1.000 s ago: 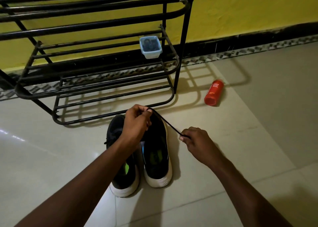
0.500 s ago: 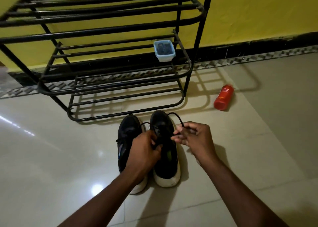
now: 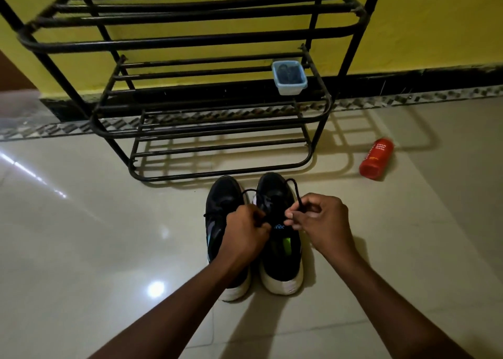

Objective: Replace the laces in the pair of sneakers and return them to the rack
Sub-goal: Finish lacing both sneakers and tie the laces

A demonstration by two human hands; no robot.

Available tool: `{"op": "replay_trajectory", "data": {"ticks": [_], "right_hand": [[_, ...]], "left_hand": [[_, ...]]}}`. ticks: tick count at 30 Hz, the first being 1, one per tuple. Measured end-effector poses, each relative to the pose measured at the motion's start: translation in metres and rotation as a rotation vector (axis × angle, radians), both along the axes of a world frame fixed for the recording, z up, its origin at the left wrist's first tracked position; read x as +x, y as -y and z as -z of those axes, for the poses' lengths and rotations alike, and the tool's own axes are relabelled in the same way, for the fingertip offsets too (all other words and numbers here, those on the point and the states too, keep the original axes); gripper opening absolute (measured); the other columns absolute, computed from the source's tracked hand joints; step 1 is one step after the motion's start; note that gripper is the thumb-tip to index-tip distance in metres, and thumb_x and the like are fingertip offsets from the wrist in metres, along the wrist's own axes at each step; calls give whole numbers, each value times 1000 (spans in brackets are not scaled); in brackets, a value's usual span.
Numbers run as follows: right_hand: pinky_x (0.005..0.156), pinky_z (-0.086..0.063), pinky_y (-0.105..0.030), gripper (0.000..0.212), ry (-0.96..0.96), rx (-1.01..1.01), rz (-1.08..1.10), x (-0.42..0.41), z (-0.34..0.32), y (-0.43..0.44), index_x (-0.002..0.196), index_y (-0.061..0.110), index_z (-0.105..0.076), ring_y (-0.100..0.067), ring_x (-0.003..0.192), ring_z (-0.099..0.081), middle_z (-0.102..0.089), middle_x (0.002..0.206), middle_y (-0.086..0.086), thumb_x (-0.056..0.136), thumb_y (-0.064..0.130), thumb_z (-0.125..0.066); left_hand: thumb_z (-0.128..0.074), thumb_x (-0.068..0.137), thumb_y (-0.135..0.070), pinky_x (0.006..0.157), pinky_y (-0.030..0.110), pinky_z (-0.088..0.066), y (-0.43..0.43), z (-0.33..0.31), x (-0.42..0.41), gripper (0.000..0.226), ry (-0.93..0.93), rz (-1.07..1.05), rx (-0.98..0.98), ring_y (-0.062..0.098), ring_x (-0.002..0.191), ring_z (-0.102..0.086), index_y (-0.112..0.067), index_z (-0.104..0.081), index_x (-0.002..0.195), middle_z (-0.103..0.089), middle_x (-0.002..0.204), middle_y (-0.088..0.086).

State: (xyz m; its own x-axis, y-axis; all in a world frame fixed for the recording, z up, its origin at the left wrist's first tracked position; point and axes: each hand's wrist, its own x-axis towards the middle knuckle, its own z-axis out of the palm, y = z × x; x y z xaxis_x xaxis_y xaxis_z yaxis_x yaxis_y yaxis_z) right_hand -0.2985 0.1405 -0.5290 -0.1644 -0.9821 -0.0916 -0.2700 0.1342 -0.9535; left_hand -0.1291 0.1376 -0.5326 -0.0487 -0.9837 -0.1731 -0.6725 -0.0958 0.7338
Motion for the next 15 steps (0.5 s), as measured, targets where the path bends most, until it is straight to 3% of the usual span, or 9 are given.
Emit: {"op": "replay_trajectory", "data": {"ticks": [3,5,7,10,12,15], "right_hand": [[68,-51,-7,15,-240,-99,1,12,1,1,74,15,-72,5,69,-67,-71,70,10,78,4,-82],[65,-44,-1,15,-311,-111,-7,17,4,1,73,16,-71,11,72,-64,-70,70,15,78,8,-83],[69,-51,-11,18,-342,-103,-22,21,11,3,73,21,-69,7,72,-65,-69,70,16,77,12,-84],[82,-53,-46,21,-425,-104,-25,26,21,4,75,28,-64,-3,77,-67,-68,74,20,75,24,-84],[88,-43,-45,22,-500,-104,-17,28,23,3,76,30,-63,-8,83,-65,-65,75,20,76,26,-84],[76,-19,-33,22,-663,-155,17,31,19,-2,77,29,-63,-13,80,-60,-59,71,13,74,25,-85]], "left_hand": [[-67,89,-6,51,6,-44,3,-2,2,11,-50,-8,53,-4,63,-58,-16,-70,87,-64,73,-9],[-66,89,-5,49,7,-44,5,-1,2,17,-73,-18,79,-1,62,-61,-20,-67,81,-66,73,-5],[-66,89,-5,53,11,-46,6,0,2,19,-89,-27,102,3,63,-64,-21,-67,79,-69,75,-1],[-68,91,-8,58,18,-51,8,4,3,15,-120,-54,128,8,67,-66,-18,-70,80,-72,79,3],[-69,91,-10,55,15,-47,8,7,3,11,-140,-75,140,7,66,-66,-17,-72,82,-72,78,1],[-71,90,-12,53,12,-46,8,9,5,7,-178,-104,141,5,65,-67,-17,-73,85,-73,76,-2]]}}
